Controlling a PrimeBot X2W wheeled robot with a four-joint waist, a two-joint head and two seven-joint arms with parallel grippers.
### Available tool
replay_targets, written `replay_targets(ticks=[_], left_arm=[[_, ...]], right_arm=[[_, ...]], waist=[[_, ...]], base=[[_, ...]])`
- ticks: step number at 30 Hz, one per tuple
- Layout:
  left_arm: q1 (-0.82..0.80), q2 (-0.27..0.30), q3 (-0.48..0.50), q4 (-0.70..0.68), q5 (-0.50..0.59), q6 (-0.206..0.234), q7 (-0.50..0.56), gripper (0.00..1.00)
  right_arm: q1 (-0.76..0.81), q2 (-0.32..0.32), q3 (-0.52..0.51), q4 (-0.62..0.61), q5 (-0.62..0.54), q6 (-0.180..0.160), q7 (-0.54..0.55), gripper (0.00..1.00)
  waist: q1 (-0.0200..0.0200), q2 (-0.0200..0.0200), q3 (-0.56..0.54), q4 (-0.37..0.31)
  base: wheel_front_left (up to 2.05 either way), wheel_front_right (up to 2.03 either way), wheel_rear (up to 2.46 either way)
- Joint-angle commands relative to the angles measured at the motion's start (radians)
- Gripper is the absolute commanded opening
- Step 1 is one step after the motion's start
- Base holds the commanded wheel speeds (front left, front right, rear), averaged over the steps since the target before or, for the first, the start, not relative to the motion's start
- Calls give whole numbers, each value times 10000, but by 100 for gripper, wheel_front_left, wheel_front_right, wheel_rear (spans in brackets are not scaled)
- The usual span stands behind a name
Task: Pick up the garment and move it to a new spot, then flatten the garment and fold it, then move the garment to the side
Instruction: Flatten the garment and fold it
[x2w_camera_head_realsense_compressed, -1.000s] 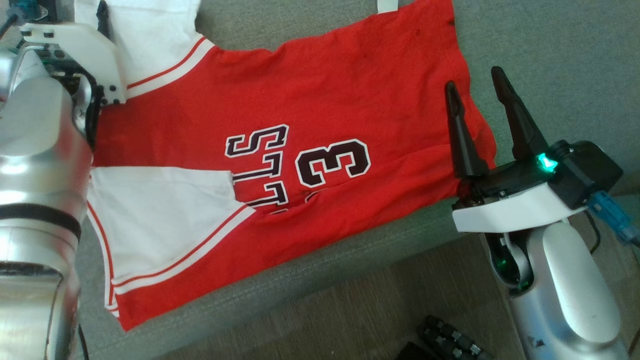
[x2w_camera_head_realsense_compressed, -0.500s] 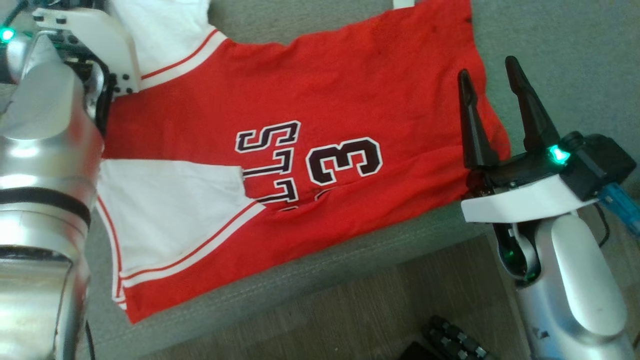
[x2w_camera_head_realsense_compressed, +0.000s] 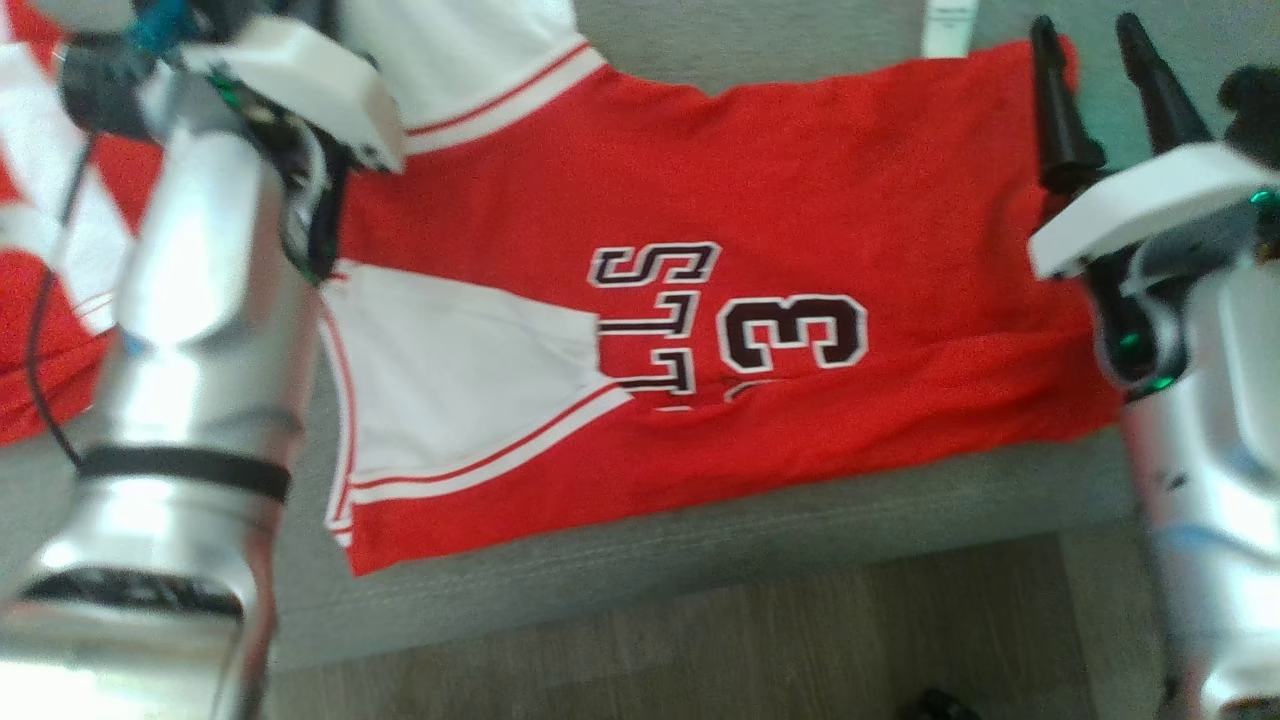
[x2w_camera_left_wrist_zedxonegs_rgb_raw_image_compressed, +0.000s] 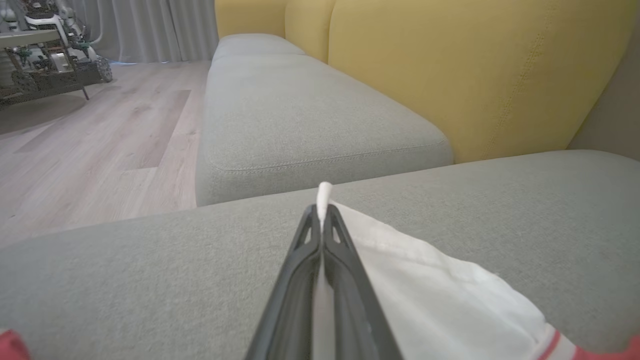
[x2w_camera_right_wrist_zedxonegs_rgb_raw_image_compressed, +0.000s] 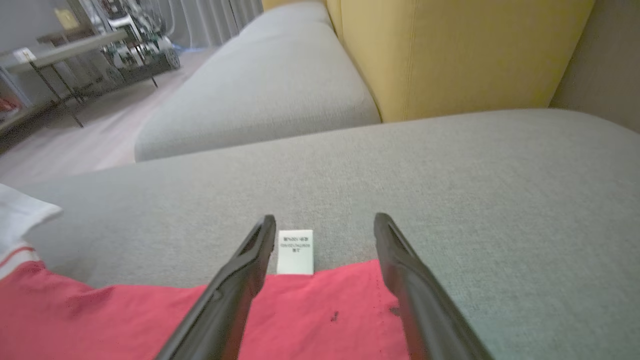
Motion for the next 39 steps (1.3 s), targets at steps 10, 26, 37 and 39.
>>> replay_targets(ticks=[10, 26, 37, 39], left_arm=[[1199, -143, -105, -2260, -28, -196, -119, 0], [1437, -251, -92, -2831, 96, -124, -120, 0], [1838, -293, 25, -2789, 22, -110, -120, 0], [1952, -301, 45, -2785, -11, -131, -120, 0]], right_arm=[[-2005, -1485, -112, 3179, -278, -4, 1402, 100], [-3152, -2036, 1330, 5890, -29, -4, 1477, 31], [-2850, -2384, 2471, 5780, 666, -4, 595, 0], [-2709, -2447, 2718, 5584, 778, -4, 70, 0]], waist=[[-1, 0, 62, 1007], [-1, 0, 267, 1163], [-1, 0, -254, 1259], [-1, 0, -413, 1266]], base=[[0, 0, 0], [0, 0, 0], [0, 0, 0], [0, 0, 0]])
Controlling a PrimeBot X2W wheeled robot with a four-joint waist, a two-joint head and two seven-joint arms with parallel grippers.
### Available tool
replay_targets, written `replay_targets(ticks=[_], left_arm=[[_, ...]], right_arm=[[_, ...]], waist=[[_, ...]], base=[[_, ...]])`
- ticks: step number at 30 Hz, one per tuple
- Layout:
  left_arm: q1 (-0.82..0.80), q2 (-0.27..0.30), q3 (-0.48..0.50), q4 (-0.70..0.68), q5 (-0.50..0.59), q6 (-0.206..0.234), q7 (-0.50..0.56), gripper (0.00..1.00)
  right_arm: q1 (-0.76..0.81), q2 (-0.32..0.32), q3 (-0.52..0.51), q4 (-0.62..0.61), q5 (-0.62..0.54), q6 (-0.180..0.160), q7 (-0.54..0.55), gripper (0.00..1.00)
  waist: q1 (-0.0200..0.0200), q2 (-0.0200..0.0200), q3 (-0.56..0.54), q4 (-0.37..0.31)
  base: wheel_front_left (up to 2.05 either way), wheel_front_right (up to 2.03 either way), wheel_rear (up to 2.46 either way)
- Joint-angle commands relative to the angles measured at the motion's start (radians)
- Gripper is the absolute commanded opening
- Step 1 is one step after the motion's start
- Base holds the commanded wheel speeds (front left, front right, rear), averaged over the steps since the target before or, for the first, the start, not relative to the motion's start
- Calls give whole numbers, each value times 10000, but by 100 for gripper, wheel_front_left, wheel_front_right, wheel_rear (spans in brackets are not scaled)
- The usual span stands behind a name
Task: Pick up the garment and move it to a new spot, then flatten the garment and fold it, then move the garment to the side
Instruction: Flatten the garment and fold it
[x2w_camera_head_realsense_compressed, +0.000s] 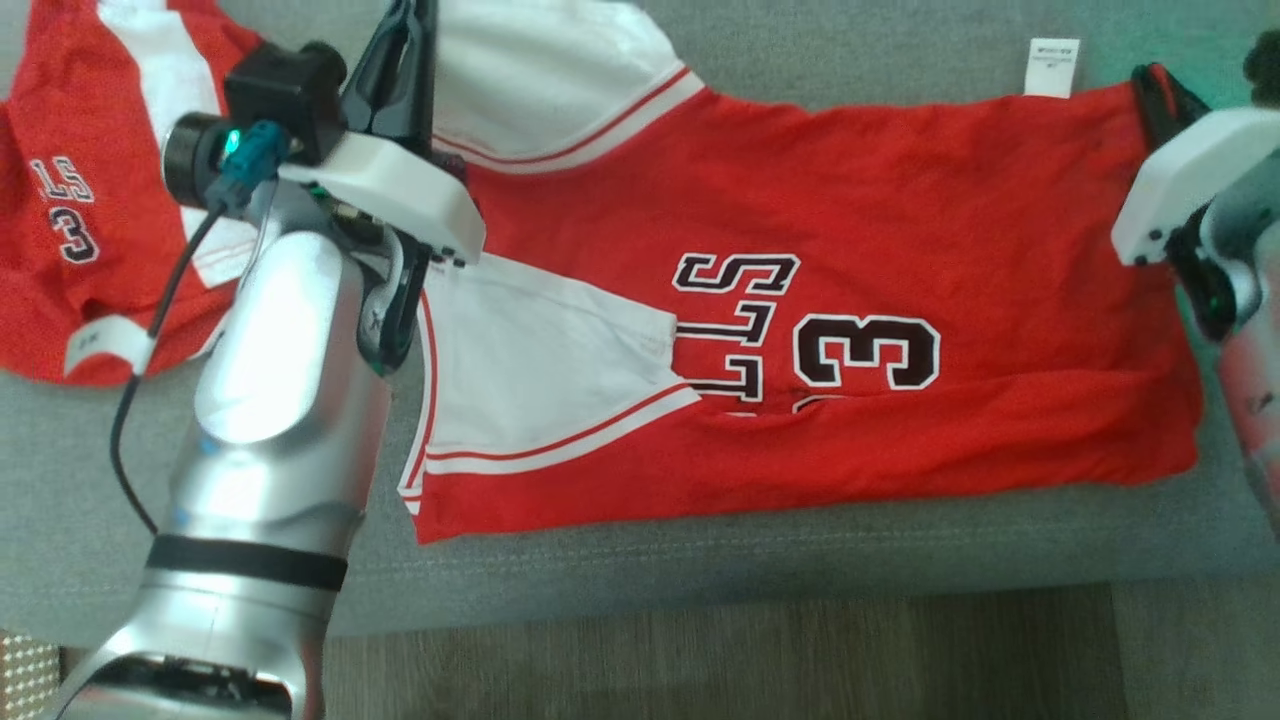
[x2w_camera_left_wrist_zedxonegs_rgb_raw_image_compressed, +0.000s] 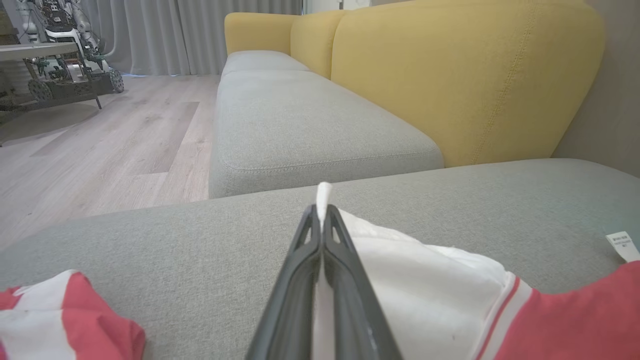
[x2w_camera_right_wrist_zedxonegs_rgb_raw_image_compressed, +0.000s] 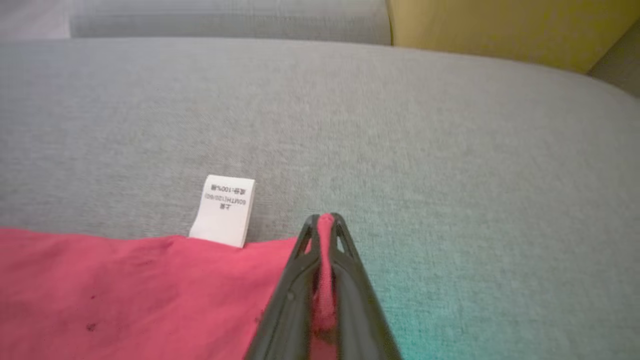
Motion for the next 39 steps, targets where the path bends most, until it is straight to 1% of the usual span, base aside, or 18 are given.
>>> replay_targets(ticks=[1, 7, 11, 16, 25, 28, 32, 39], left_arm=[[-83, 220, 347, -320, -40, 22, -78, 0], [364, 193, 450, -376, -288, -117, -78, 0], [794, 188, 554, -481, -407, -173, -78, 0], [1312, 190, 553, -697, -475, -281, -78, 0], [2379, 302, 415, -1236, -482, -437, -78, 0], [2851, 419, 305, -1429, -456, -488, -78, 0], [3548, 690, 109, -1789, -412, -558, 28, 0], [4946, 1370, -327, -2855, -375, -705, 701, 0]], right_arm=[[214, -92, 197, -392, 161, -4, -322, 0], [756, -326, 754, -733, 659, -4, -1592, 0], [1078, -444, 829, -741, 1000, -4, -1983, 0], [1401, -658, 863, -903, 1318, -4, -2221, 0], [2242, -1054, 912, -1289, 1746, -4, -2351, 0], [2624, -1193, 1136, -1481, 1771, -4, -2343, 0], [3140, -1444, 1347, -1788, 1993, -4, -2158, 0], [4024, -2035, 1685, -2557, 2519, -4, -1350, 0]], waist=[[-1, 0, -164, 10], [-1, 0, -665, 11], [-1, 0, -1015, 6], [-1, 0, -1201, 74], [-1, 0, -1721, 206], [-1, 0, -1963, 234], [-1, 0, -2279, 250], [-1, 0, -2561, 294]], base=[[0, 0, 0], [0, 0, 0], [0, 0, 0], [0, 0, 0], [0, 0, 0], [0, 0, 0], [0, 0, 0], [0, 0, 0]])
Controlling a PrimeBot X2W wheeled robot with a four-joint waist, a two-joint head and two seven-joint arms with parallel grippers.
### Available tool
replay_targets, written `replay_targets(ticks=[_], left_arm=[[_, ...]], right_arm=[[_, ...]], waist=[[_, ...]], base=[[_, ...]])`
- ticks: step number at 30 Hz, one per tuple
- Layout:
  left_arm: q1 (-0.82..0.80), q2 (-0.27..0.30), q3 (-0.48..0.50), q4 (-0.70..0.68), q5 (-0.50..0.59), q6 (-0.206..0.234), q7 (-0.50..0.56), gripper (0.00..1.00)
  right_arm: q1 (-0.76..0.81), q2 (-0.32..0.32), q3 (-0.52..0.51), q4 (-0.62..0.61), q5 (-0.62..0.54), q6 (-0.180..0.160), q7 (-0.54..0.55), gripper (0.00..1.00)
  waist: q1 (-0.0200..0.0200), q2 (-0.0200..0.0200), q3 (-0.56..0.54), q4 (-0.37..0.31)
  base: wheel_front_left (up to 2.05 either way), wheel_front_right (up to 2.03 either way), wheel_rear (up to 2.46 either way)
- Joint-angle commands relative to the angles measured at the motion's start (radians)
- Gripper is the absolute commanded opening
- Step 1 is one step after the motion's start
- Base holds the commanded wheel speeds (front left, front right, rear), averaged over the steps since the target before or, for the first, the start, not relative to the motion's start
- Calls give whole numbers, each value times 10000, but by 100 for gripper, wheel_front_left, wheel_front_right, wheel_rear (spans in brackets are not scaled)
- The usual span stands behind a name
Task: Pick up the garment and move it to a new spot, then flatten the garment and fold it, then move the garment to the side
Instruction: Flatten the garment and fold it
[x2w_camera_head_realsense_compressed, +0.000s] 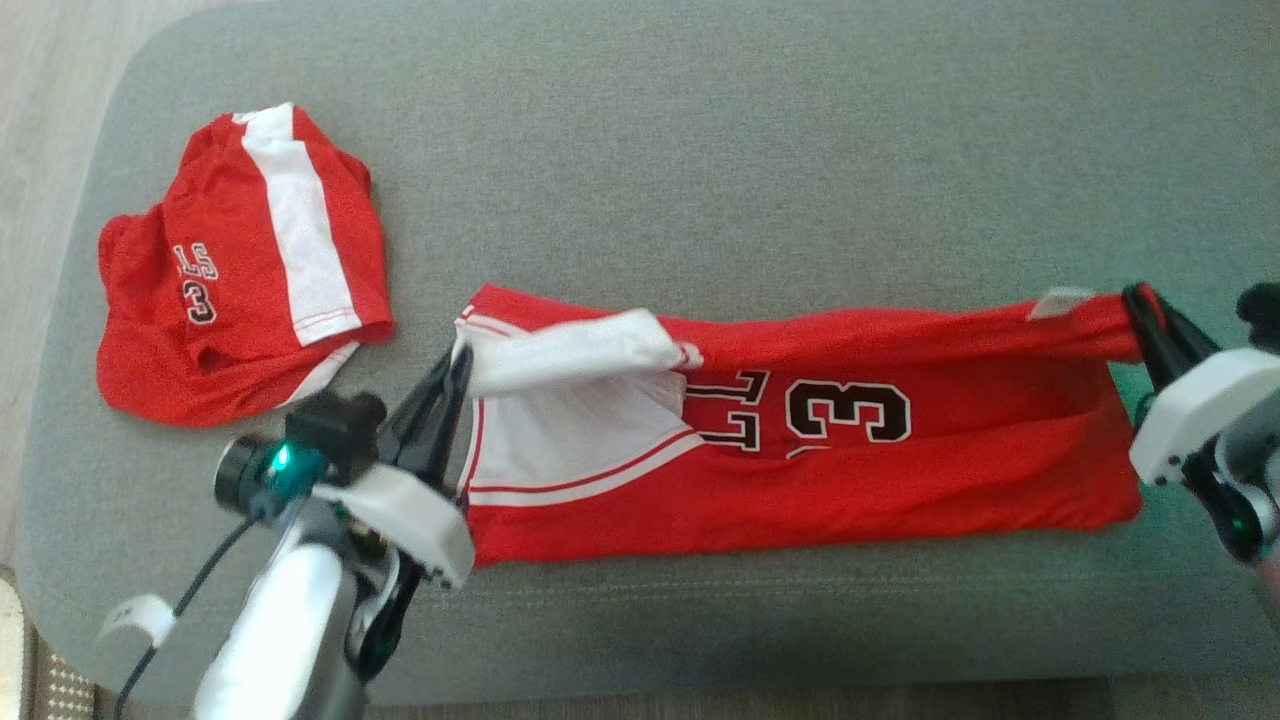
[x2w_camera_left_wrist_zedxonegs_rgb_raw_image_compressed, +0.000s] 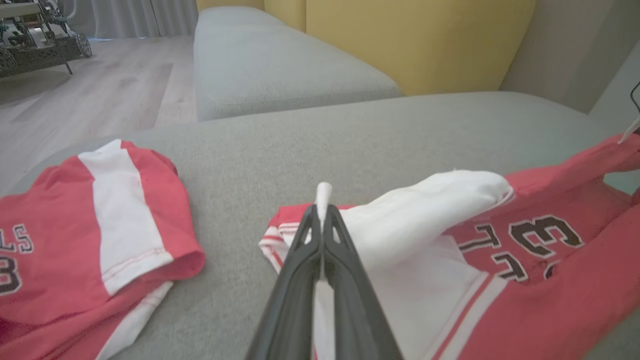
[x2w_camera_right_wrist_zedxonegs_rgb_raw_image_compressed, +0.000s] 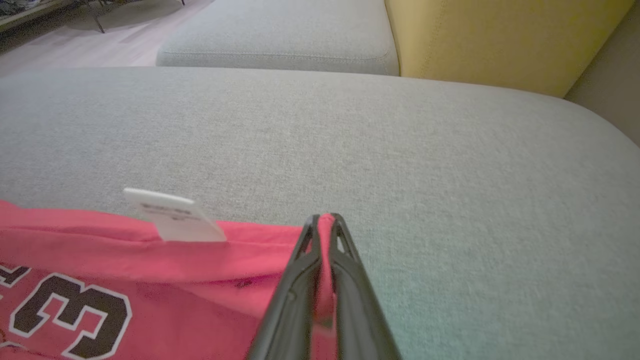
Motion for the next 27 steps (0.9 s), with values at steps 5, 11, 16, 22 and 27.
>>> replay_targets(ticks=[5, 11, 16, 22, 27], left_arm=[[543, 719, 48, -1085, -6, -63, 503, 0], [1194, 1164, -288, -1757, -72, -125, 1051, 0], [1480, 1406, -591, -1970, -70, -156, 1317, 0], [1603, 1521, -928, -1901, -138, -181, 1573, 0], [1578, 1561, -962, -1666, -213, -108, 1557, 100]], right_arm=[[633, -803, 200, -878, 473, -2, 665, 0], [1319, -1370, 354, -1732, 967, -2, 1713, 0], [1823, -1778, 412, -2468, 1332, -2, 2605, 0], [2263, -2082, 242, -3124, 1571, -2, 3435, 43], [2530, -2098, -232, -3392, 1597, -2, 3634, 100]], waist=[[1, 0, -93, 48], [1, 0, -136, 49], [1, 0, -147, -3], [1, 0, -52, -36], [1, 0, -104, 8]], base=[[0, 0, 0], [0, 0, 0], [0, 0, 0], [0, 0, 0], [0, 0, 0]])
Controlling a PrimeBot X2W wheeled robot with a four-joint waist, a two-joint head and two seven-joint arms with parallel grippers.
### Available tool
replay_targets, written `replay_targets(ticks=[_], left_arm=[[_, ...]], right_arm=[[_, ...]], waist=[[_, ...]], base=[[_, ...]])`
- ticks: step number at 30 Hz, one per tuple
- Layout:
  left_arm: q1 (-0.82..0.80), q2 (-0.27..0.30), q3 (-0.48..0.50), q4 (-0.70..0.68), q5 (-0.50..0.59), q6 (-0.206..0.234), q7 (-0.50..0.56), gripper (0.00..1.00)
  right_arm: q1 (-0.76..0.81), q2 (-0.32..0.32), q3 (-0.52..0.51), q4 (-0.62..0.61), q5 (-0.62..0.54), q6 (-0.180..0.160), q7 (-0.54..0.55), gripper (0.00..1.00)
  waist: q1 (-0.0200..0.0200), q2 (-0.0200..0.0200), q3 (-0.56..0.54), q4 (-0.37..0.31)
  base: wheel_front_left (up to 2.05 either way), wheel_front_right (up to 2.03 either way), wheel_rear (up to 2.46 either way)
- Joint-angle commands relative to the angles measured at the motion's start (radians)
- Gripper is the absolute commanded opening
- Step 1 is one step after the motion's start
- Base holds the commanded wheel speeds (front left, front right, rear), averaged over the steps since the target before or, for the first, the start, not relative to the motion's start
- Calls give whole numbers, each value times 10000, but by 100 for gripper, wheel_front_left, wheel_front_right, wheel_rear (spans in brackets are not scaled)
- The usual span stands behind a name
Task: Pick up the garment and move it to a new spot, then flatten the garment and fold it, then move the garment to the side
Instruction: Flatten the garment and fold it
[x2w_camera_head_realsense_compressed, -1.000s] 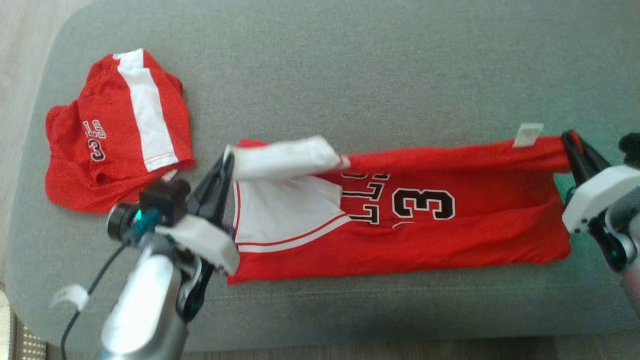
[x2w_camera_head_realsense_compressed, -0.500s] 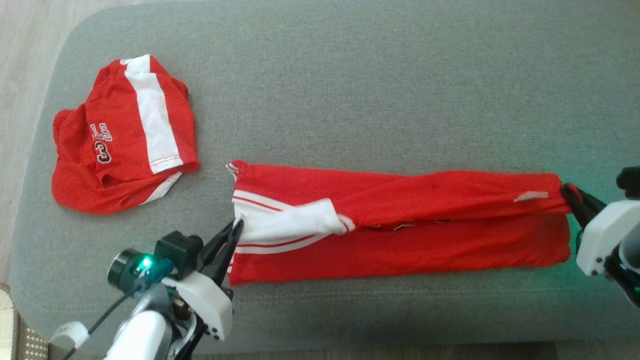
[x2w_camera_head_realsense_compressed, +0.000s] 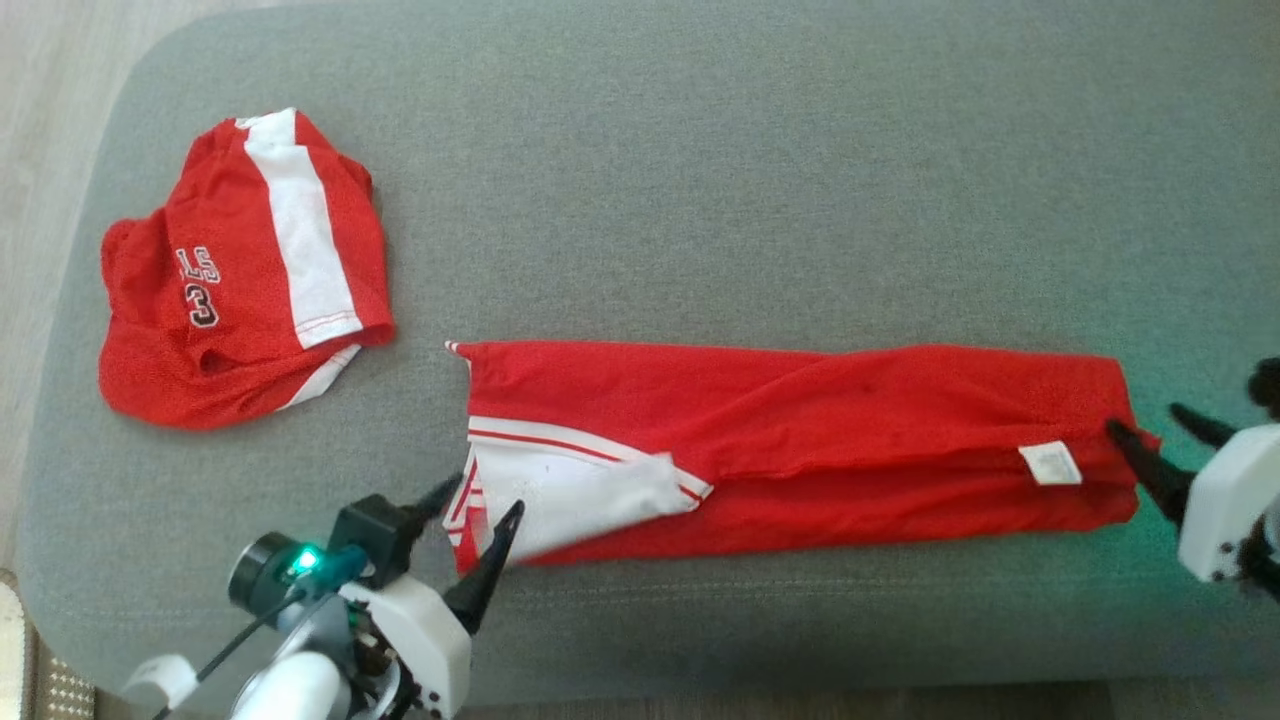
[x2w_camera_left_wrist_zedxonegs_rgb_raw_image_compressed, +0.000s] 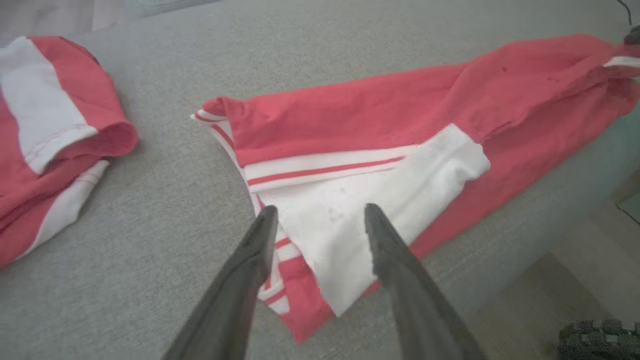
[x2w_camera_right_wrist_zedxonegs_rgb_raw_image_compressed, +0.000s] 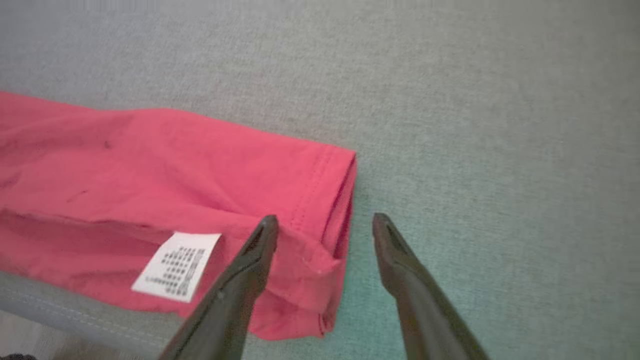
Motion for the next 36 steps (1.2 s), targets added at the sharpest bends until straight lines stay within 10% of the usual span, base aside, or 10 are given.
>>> replay_targets(ticks=[1, 17, 36], left_arm=[[-328, 236, 468, -202, -73, 101, -202, 100], [-850, -1456, 2633, -1309, -1762, 1508, -2319, 100], [556, -2193, 3036, -2348, -1105, 1579, -2408, 100]], right_arm=[[110, -416, -372, -322, 71, -2, -92, 100], [416, 2484, -3161, -1899, -1954, -2, -2995, 100], [1545, 4951, -3240, -2623, -4836, -2, -4633, 100]], waist=[[1, 0, -49, 20], [1, 0, -577, 15], [1, 0, -710, -99]], base=[[0, 0, 0], [0, 0, 0], [0, 0, 0]])
